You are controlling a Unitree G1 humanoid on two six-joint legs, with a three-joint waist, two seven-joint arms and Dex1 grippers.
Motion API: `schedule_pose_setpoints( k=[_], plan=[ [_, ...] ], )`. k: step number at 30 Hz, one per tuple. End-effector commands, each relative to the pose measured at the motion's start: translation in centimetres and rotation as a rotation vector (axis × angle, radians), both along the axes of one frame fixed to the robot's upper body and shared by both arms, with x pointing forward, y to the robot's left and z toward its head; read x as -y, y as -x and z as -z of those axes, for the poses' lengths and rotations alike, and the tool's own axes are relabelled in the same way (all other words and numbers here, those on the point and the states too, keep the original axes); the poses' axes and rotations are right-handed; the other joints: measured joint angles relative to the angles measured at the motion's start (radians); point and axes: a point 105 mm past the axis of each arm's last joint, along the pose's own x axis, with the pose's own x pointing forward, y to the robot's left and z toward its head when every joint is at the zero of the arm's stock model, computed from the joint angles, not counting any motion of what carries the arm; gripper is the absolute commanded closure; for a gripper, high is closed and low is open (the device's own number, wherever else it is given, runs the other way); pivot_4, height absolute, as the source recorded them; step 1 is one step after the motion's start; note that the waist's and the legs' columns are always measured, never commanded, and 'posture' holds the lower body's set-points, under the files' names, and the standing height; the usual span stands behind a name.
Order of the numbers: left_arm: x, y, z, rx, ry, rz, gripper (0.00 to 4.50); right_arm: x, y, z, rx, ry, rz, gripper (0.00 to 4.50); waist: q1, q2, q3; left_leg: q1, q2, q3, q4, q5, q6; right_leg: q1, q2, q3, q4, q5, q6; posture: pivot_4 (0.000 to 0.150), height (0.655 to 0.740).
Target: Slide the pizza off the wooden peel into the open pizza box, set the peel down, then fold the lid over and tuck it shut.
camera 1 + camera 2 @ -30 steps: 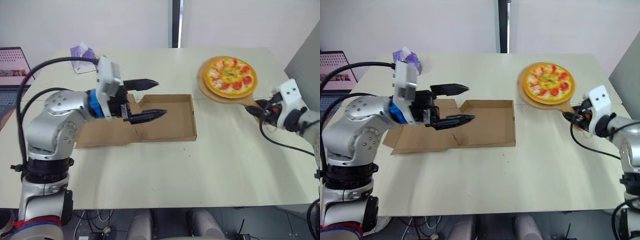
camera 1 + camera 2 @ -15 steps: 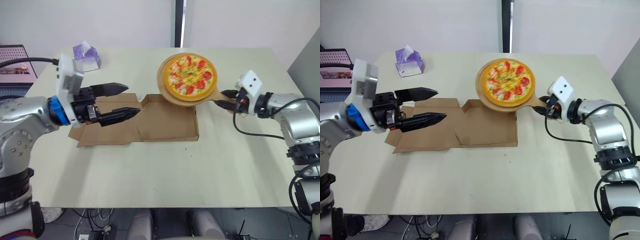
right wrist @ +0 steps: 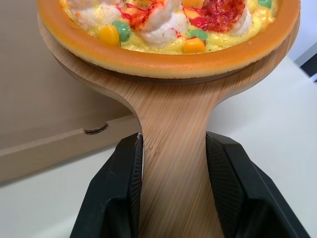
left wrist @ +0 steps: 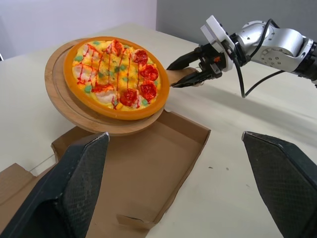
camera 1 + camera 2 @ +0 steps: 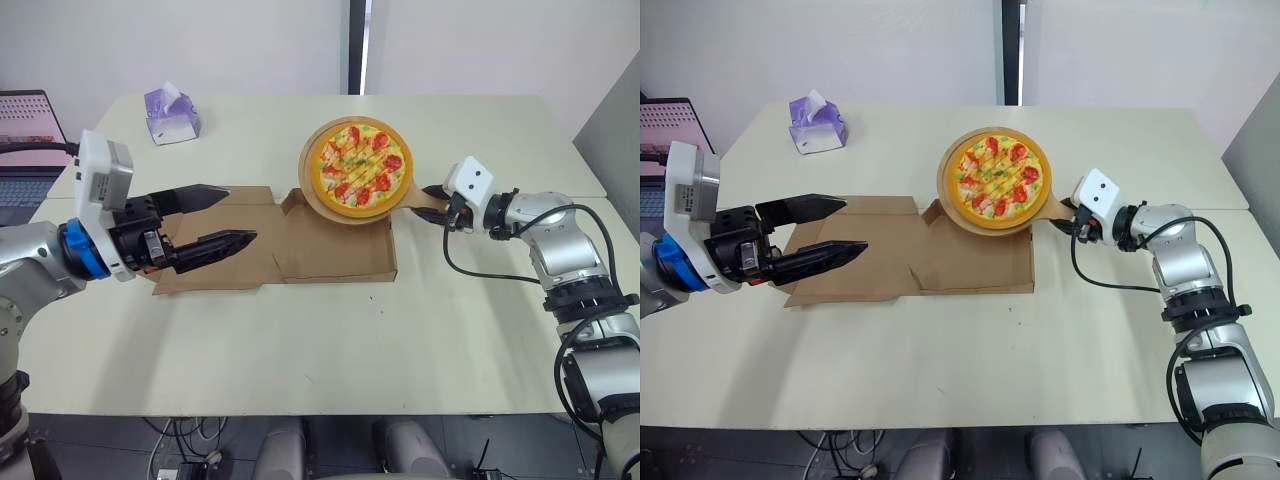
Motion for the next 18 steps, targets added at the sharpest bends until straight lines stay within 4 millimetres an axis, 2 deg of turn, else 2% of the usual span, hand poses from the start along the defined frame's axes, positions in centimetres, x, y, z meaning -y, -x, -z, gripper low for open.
schedule_pose_setpoints(
  k=[1,18],
  plan=[
    [-0.09,0.50,-1.22,0.054,-0.016,-0.006,0.00,-0.89,-0.09,-3.67,0.154,-0.026,-0.042,2.91,0.000,0.000,0.000,0.000,0.000,0.000,0.000,0.000,0.000,0.000,0.000,0.000,0.000,0.000,0.000,0.150,0.7400],
    [0.13,0.57,-1.30,0.058,-0.016,-0.001,0.00,-1.02,-1.03,-3.01,0.184,0.009,-0.020,2.91,-0.001,0.000,0.000,0.000,0.000,0.000,0.000,0.000,0.000,0.000,0.000,0.000,0.000,0.000,0.000,0.150,0.7400]
  ],
)
